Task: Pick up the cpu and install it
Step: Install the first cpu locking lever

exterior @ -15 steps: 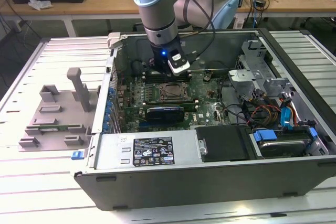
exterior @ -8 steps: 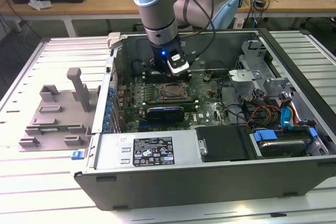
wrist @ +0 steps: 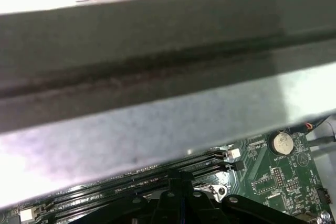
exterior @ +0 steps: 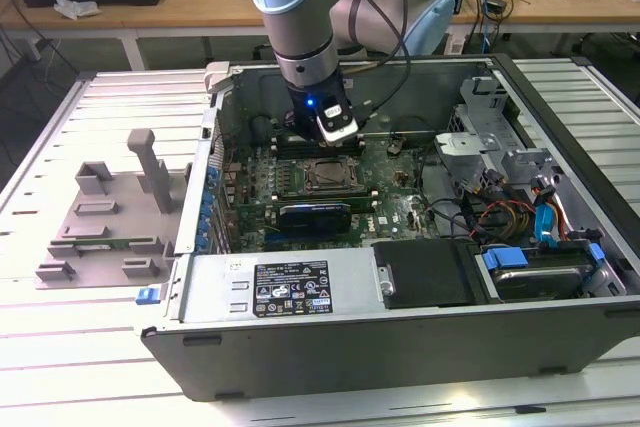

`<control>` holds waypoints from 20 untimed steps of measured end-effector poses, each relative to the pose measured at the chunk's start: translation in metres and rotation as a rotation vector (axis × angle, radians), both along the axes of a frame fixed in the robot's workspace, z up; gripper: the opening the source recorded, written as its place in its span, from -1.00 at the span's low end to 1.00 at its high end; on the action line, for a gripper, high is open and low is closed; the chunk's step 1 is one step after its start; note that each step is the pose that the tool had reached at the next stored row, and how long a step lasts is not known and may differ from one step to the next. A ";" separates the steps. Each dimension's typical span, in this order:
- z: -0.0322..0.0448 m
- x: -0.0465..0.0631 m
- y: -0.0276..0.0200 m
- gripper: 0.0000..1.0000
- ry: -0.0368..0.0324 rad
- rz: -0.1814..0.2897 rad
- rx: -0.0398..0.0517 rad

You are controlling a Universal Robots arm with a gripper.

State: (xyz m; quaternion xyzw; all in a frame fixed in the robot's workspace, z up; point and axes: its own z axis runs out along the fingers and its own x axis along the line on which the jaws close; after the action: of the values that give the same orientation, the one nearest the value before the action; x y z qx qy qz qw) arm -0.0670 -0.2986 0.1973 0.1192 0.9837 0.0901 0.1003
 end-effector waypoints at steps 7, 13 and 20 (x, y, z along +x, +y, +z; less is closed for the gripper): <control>-0.0007 0.000 0.0002 -0.79 -0.0006 -0.010 0.0012; -0.0002 0.000 0.0000 -0.79 0.0000 -0.011 0.0001; 0.0211 0.000 0.0000 -0.79 0.0000 -0.011 -0.0061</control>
State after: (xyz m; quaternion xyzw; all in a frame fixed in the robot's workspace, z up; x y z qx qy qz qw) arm -0.0670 -0.2986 0.2184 0.1244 0.9833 0.0865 0.1012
